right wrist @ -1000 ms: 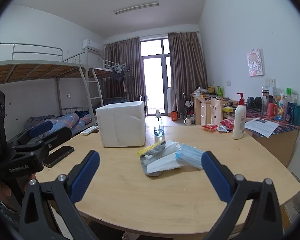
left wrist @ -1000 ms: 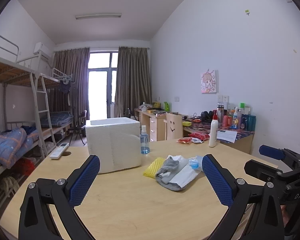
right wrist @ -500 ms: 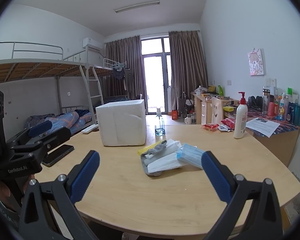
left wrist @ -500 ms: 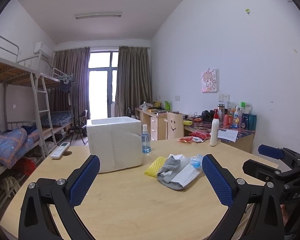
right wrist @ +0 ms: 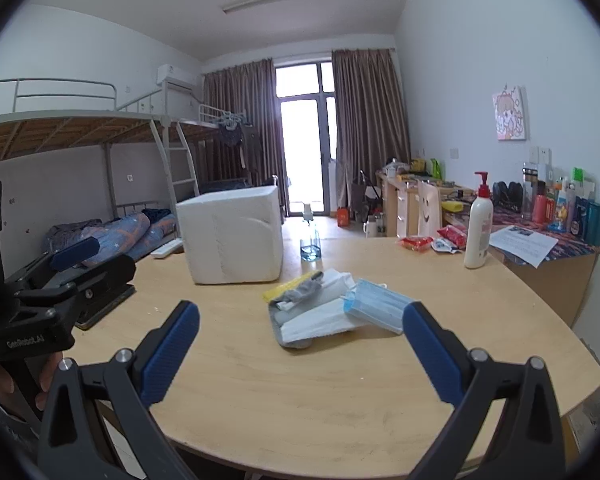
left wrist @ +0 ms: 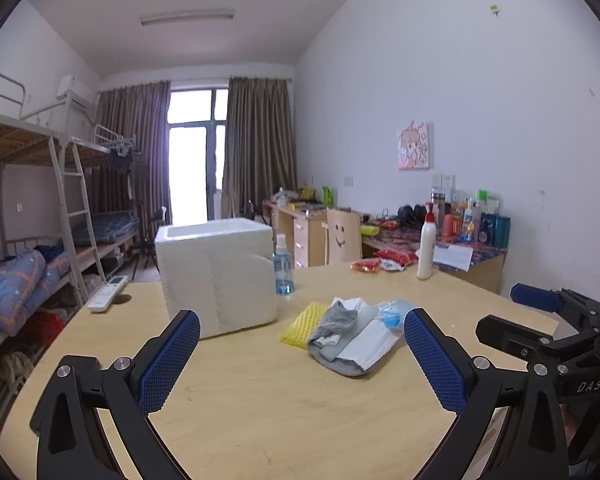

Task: Organize soft objects
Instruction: 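Move both tools forward toward the pile of soft items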

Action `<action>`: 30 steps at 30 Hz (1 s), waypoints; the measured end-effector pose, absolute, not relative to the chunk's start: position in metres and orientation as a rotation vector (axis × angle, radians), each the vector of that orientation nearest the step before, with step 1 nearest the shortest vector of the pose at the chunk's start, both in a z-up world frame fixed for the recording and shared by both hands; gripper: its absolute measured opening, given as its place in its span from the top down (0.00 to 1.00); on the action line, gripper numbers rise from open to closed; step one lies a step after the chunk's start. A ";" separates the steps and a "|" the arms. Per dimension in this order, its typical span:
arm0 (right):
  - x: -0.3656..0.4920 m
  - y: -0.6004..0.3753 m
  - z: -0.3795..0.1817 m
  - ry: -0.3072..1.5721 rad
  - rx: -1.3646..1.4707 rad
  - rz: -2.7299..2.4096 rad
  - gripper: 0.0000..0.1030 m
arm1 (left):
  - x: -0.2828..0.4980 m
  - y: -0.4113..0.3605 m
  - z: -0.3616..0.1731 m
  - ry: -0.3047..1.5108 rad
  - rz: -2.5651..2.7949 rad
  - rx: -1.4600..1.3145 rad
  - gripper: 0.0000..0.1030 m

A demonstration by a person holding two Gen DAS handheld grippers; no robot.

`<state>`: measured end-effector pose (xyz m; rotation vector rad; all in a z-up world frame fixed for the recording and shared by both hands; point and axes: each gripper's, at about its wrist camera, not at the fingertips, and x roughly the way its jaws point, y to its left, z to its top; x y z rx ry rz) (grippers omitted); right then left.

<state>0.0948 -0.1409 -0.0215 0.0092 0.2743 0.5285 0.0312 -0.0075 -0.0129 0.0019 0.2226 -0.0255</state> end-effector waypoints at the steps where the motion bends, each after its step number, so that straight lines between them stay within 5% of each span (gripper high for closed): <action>1: 0.099 -0.141 -0.022 0.283 0.009 0.525 0.00 | 0.036 -0.009 -0.013 0.235 -0.032 0.002 0.01; 30: 0.202 -0.147 -0.043 0.541 -0.070 0.469 0.00 | 0.178 -0.023 -0.030 0.554 -0.178 0.016 0.01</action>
